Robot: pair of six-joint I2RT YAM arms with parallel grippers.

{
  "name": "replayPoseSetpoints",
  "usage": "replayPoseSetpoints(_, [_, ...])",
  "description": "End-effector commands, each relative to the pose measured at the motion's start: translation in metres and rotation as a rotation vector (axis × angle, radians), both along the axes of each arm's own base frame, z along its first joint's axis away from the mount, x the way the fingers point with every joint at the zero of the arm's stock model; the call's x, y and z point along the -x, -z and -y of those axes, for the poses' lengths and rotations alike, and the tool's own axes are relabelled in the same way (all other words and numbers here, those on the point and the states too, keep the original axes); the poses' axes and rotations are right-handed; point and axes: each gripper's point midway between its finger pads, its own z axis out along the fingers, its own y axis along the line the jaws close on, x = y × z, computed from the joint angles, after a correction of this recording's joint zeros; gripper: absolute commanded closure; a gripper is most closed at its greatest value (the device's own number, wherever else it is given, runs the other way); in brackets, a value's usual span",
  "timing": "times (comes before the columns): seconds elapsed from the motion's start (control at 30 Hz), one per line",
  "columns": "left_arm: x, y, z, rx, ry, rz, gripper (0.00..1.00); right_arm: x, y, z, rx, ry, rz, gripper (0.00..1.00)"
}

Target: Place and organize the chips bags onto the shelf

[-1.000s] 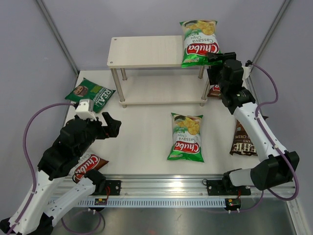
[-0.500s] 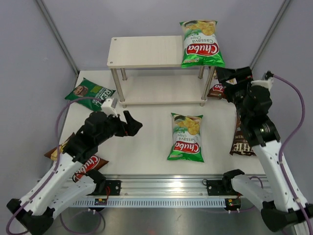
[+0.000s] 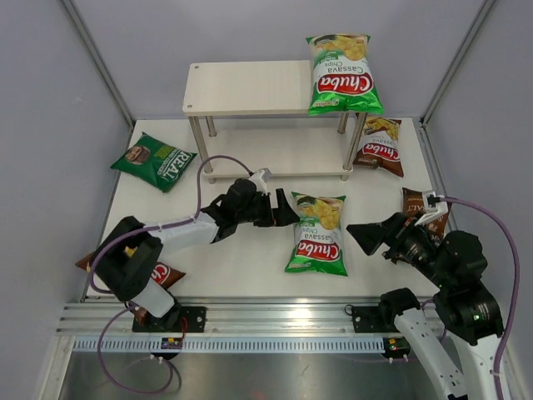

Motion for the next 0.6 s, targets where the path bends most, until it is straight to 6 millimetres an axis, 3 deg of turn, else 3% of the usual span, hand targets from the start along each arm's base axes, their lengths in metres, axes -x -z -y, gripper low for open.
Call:
replayPoseSetpoints(0.0, [-0.025,-0.031,0.034,0.150,0.031,0.084,0.01,0.032,0.010,-0.012,0.040,-0.152,0.003,0.00])
replayPoseSetpoints(0.13, [-0.030,-0.007,0.051,0.189,0.053,0.023,0.03,0.041,0.010,-0.012,0.045,-0.172,0.010,0.00])
replayPoseSetpoints(0.17, [-0.031,0.010,0.053,0.179,0.039,-0.022,0.03,0.043,0.008,-0.012,0.040,-0.174,0.013,0.00])
replayPoseSetpoints(0.23, [-0.035,0.014,0.056,0.201,0.032,-0.023,0.06,0.048,0.005,-0.013,0.027,-0.192,0.024,0.01])
replayPoseSetpoints(0.3, [-0.033,0.031,0.059,0.209,0.029,-0.068,0.07,0.050,0.003,-0.015,0.018,-0.203,0.037,0.01])
replayPoseSetpoints(0.43, [-0.036,0.042,0.070,0.259,0.035,-0.107,0.11,0.051,0.002,-0.017,0.005,-0.217,0.039,0.00])
replayPoseSetpoints(0.57, [-0.039,0.051,0.068,0.273,-0.009,-0.109,0.21,0.053,0.002,-0.020,-0.007,-0.234,0.037,0.01])
